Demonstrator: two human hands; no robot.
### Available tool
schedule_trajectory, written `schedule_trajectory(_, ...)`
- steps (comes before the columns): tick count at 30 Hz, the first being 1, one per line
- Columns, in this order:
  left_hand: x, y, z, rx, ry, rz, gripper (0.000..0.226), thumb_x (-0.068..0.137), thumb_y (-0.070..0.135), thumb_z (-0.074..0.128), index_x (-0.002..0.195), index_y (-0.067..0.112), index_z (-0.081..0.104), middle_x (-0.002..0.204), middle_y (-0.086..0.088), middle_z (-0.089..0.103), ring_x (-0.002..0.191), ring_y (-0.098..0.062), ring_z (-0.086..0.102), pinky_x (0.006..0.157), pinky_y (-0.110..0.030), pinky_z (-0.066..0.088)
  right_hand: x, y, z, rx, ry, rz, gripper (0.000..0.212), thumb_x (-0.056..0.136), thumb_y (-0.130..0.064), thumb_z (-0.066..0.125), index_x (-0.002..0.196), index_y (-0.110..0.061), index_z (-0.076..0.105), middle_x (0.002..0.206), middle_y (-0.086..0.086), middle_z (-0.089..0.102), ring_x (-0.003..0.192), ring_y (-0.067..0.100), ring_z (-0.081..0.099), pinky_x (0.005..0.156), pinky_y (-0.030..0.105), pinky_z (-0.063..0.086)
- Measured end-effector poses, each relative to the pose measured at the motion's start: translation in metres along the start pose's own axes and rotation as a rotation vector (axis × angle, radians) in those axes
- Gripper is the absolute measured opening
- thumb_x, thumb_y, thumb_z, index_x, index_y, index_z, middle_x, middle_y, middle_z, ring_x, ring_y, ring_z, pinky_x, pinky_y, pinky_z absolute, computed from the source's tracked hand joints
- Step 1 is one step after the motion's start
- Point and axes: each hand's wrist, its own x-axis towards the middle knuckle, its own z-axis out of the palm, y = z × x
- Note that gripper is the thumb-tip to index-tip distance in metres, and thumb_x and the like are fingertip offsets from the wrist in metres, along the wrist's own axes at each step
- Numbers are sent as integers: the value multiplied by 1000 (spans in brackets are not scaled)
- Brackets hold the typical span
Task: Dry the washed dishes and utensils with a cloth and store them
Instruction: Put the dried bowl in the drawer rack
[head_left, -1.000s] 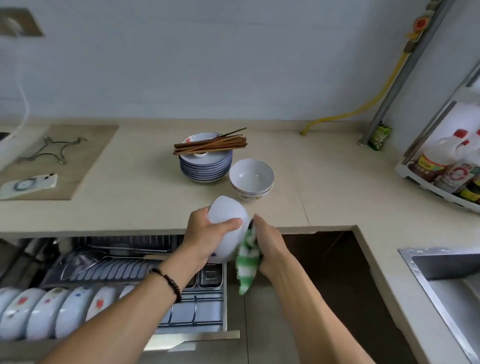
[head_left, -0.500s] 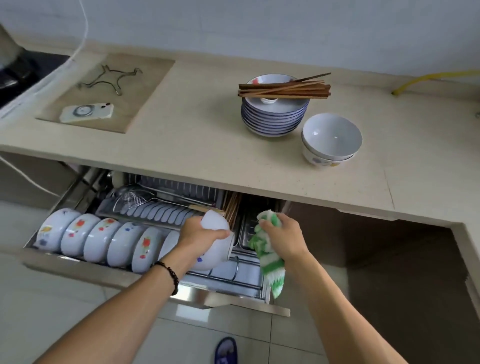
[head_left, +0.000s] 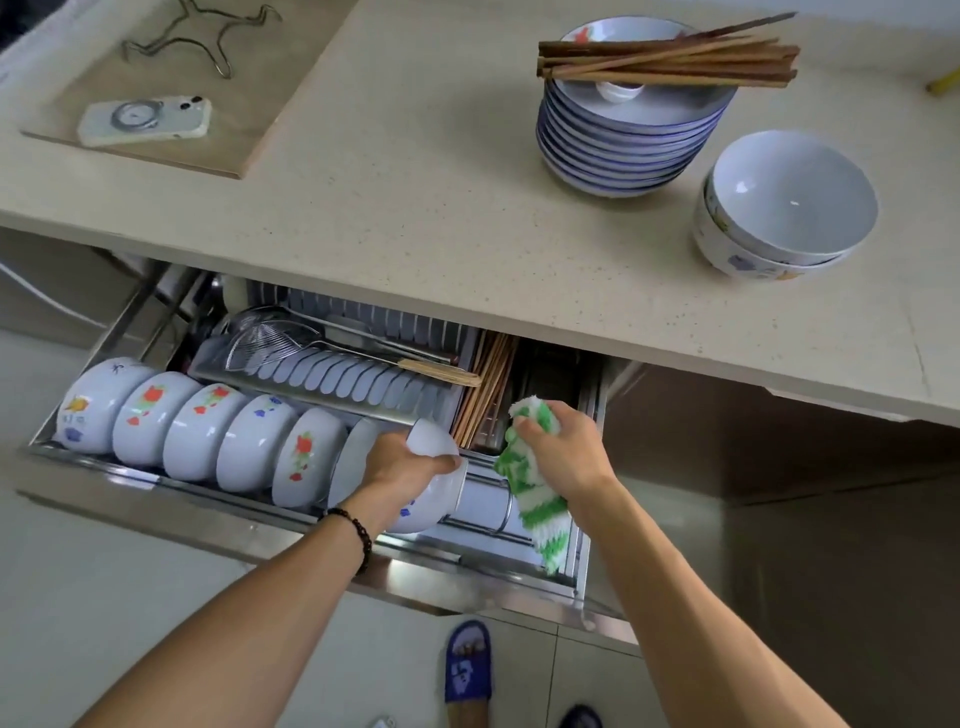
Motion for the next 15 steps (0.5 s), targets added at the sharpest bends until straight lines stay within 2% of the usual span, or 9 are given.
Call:
schedule_trajectory(4, 9, -5, 4, 56, 45, -8, 35, 74, 23, 89, 86, 14, 57, 93, -11, 65, 85, -29, 60, 64, -29, 43, 6, 3, 2, -4, 1, 23, 23, 100, -30, 60, 119, -18, 62, 95, 8, 73, 82, 26, 74, 81, 50, 61)
schedule_trajectory(7, 16, -8, 4, 82, 72, -23, 35, 76, 23, 88, 80, 17, 54, 91, -8, 63, 85, -29, 59, 66, -30, 45, 10, 7, 6, -4, 6, 44, 22, 99, -30, 60, 118, -19, 62, 95, 8, 72, 83, 27, 74, 81, 51, 61)
schedule_trajectory(12, 27, -16, 8, 198, 37, -64, 40, 82, 27, 82, 108, 4, 63, 109, -14, 68, 98, -33, 64, 78, -35, 52, 14, 10, 14, -36, -13, 66, 22, 101, -31, 58, 118, -18, 61, 97, 9, 70, 86, 29, 72, 83, 48, 60)
schedule_trajectory(15, 30, -20, 3, 213, 42, -91, 37, 87, 28, 75, 112, 3, 65, 110, -15, 70, 98, -34, 66, 84, -37, 56, 15, 8, 18, -29, -18, 71, 25, 101, -31, 58, 121, -16, 61, 98, 10, 71, 87, 30, 72, 85, 49, 60)
